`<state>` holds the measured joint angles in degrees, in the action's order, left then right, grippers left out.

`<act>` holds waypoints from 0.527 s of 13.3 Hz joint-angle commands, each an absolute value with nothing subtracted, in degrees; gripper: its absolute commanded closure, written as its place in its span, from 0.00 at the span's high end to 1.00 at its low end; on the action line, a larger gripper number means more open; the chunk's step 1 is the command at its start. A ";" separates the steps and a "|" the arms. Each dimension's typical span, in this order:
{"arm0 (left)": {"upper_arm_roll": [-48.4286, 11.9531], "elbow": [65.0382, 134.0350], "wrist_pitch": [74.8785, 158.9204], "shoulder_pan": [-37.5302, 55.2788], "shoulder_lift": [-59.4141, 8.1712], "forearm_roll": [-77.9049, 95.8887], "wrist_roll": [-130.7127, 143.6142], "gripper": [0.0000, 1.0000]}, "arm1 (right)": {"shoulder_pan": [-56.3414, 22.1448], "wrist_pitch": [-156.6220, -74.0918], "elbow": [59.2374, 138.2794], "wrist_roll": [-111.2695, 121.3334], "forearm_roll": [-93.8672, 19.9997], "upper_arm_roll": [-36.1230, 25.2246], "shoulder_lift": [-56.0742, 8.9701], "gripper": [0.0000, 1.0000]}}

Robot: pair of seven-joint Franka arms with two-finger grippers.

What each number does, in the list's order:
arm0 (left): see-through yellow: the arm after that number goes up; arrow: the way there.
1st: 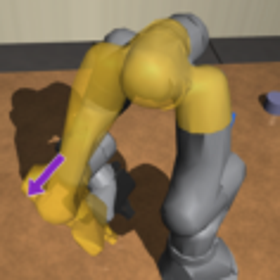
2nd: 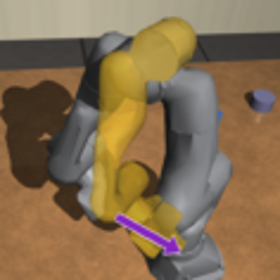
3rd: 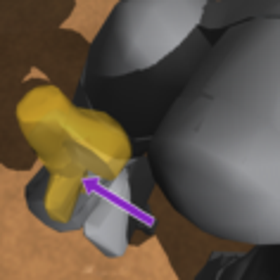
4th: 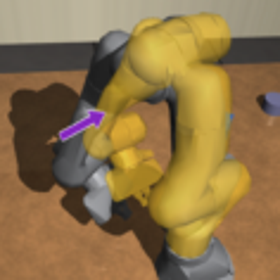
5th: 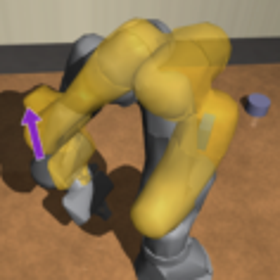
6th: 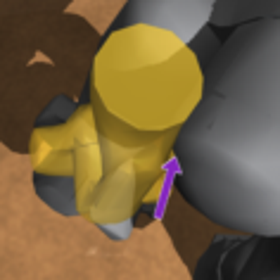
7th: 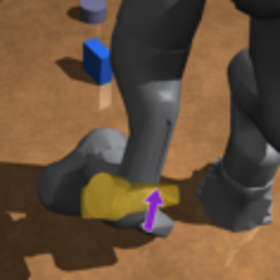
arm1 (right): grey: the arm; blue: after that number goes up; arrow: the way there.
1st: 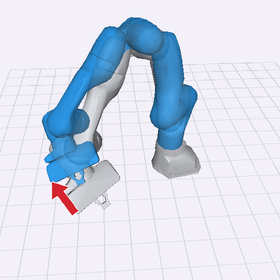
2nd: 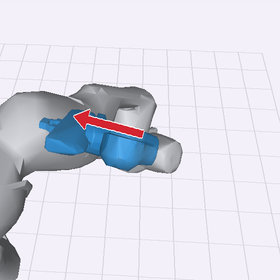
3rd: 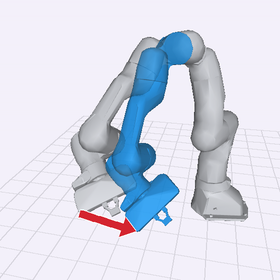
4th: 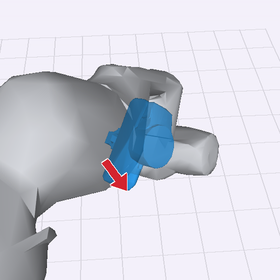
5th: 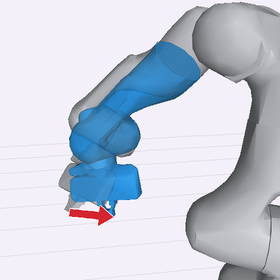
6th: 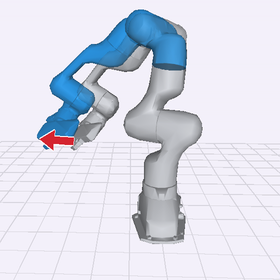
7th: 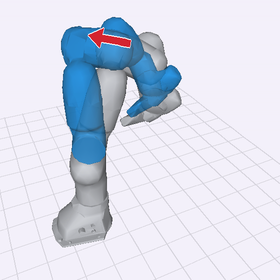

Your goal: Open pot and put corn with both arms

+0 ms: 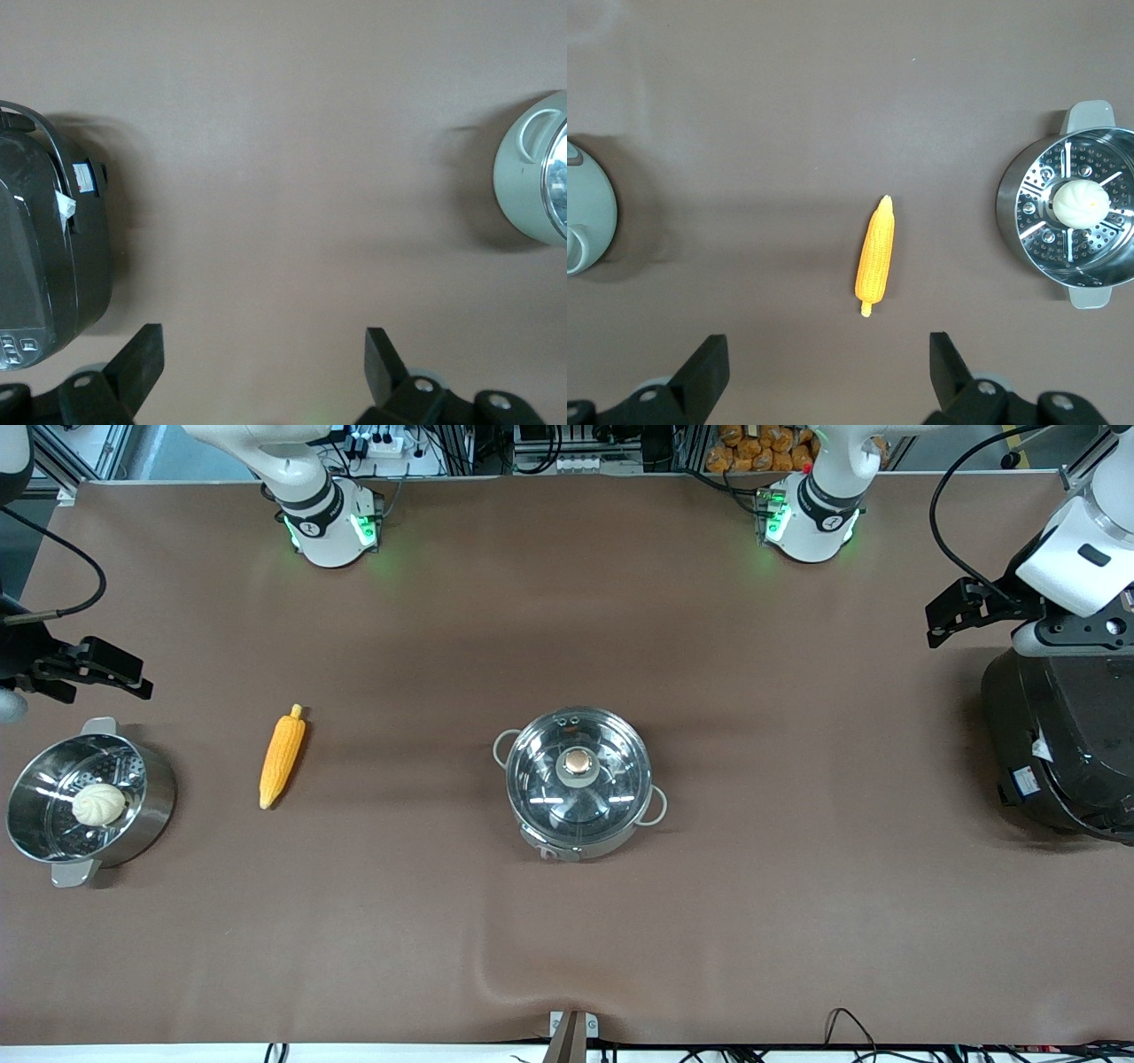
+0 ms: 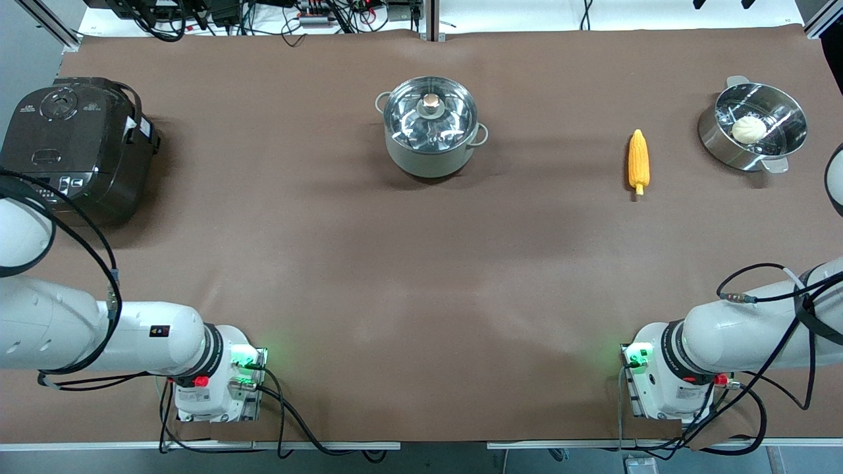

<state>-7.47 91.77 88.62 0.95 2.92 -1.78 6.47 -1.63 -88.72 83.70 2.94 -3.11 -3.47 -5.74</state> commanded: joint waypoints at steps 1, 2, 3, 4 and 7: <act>-7.38 90.70 87.54 0.97 2.64 -0.70 4.83 1.00 | -0.70 -88.33 83.41 2.81 -3.78 -2.90 -5.80 1.00; -7.30 90.62 87.54 0.97 2.55 -0.53 4.83 1.00 | -0.53 -88.07 83.50 3.33 -3.78 -2.90 -5.89 1.00; -7.29 90.62 87.63 0.88 2.29 0.86 4.83 1.00 | -0.53 -87.20 83.50 3.25 -3.69 -2.90 -5.89 1.00; -7.29 89.75 87.71 1.23 1.50 1.92 4.92 1.00 | -0.96 -87.01 83.50 3.25 -3.43 -2.99 -5.89 1.00; -8.87 84.20 87.71 3.77 -3.68 2.98 6.58 1.00 | -1.05 -88.06 85.16 3.08 -3.08 -2.99 -5.80 1.00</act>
<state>-7.98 88.61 88.72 1.94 0.46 1.41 6.38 -1.51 -87.44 84.14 2.97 -3.10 -3.43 -5.88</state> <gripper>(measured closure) 0.000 0.000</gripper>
